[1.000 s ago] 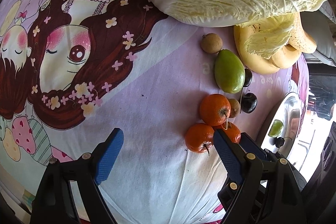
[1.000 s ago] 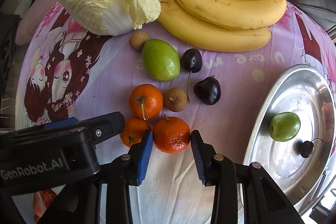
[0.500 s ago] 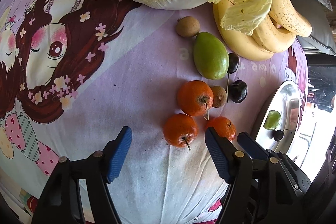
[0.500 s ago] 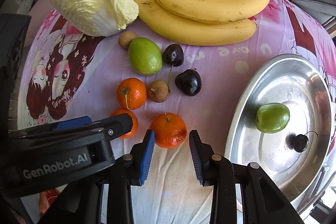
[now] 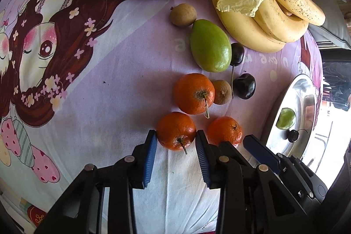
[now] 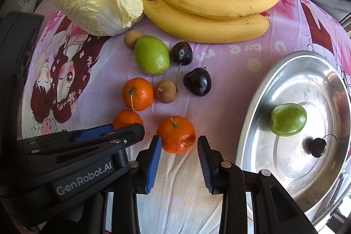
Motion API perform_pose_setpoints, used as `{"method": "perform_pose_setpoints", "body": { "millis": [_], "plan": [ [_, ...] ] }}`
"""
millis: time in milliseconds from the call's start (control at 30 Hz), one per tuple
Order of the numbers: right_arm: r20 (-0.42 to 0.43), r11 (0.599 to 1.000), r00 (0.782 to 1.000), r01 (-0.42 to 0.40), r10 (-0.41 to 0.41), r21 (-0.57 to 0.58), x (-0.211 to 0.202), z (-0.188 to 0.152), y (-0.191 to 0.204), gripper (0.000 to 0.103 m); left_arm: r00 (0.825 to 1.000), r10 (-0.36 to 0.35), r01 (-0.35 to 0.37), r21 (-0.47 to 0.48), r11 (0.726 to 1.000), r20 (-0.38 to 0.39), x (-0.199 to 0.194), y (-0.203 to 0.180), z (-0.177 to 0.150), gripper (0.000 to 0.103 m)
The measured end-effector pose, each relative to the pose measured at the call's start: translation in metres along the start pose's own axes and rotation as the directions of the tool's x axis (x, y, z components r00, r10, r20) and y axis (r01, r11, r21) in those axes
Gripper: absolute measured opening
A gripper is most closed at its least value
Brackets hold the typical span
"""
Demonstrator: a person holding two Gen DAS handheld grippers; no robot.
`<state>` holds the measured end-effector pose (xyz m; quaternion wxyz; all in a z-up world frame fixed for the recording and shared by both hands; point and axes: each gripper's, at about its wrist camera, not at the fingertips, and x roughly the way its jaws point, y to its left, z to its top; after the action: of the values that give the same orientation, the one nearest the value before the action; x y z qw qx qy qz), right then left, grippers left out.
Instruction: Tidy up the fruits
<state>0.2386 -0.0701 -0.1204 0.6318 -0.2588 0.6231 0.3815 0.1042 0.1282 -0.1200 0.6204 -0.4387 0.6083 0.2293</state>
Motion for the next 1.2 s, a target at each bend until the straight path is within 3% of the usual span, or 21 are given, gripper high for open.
{"method": "perform_pose_setpoints", "body": {
  "millis": [267,633,1200],
  "plan": [
    [-0.004,1.000,1.000,0.009,-0.009,-0.011,0.005,0.005,0.018,0.039,1.000,0.019,-0.019,-0.041,0.999,0.015,0.002,0.009,0.004,0.037],
    [-0.009,1.000,1.000,0.020,-0.020,-0.011,0.010,0.017,0.032,0.044,1.000,-0.014,0.015,-0.054,0.998,0.006,0.022,-0.006,0.009,0.038],
    [-0.033,1.000,0.999,0.025,-0.025,-0.005,0.027,0.024,0.024,0.045,1.000,-0.016,0.015,-0.064,0.998,-0.012,0.056,-0.017,0.032,0.039]
  ]
}}
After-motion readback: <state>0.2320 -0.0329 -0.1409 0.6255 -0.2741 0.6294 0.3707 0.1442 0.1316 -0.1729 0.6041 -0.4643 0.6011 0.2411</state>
